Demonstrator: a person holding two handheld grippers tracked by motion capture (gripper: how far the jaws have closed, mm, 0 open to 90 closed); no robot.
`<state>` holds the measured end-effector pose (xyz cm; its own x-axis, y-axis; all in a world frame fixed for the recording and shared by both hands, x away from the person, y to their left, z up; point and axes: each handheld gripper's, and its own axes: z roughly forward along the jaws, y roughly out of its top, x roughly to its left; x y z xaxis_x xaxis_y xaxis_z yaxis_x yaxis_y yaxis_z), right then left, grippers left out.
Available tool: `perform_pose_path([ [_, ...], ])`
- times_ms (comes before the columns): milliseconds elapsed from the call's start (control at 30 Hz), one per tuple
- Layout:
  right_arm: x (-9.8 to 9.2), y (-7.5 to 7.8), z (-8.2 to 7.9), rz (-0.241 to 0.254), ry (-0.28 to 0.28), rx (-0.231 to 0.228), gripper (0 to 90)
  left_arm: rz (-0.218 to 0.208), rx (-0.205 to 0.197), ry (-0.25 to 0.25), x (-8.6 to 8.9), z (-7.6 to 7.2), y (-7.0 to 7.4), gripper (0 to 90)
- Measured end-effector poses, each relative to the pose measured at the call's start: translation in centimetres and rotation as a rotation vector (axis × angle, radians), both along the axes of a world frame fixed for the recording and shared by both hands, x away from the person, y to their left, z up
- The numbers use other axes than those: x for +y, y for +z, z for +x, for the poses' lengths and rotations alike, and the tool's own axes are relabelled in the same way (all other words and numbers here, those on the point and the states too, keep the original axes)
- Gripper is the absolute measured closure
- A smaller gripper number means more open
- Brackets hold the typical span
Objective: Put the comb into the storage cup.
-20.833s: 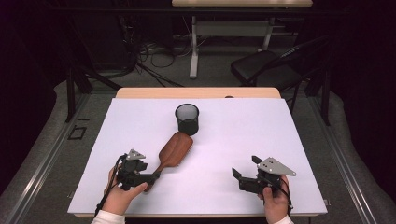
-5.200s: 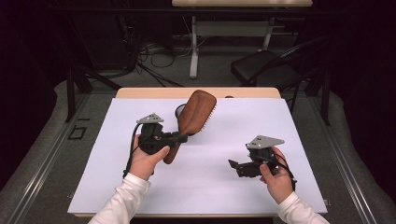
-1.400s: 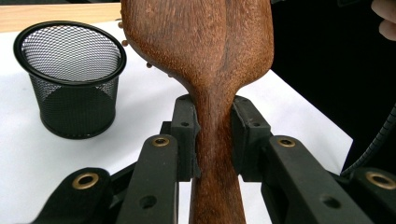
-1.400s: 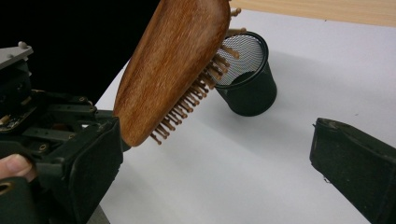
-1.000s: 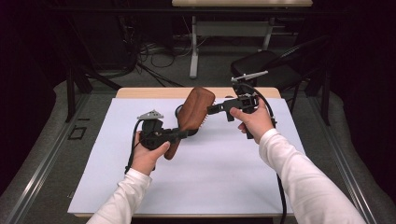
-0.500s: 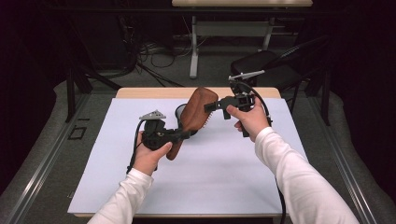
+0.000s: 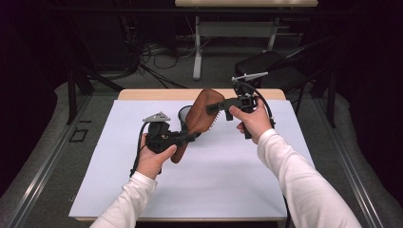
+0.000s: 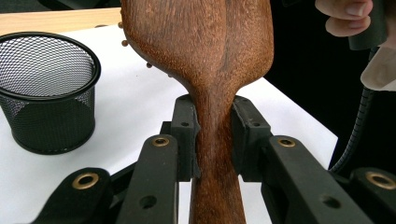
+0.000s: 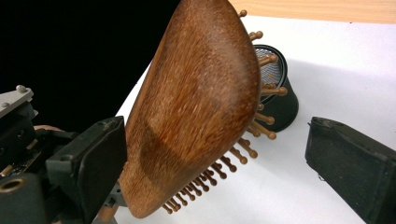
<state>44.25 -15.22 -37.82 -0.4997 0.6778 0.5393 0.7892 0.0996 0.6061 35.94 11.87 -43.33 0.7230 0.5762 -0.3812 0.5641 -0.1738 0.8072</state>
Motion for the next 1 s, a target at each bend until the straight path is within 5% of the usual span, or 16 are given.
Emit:
perform_pose_path([
  [1000, 1.1, -0.8, 0.6, 0.091, -0.008, 0.022, 10.8, -0.003, 0.001, -0.025, -1.1, -0.1, -0.2, 73.1],
])
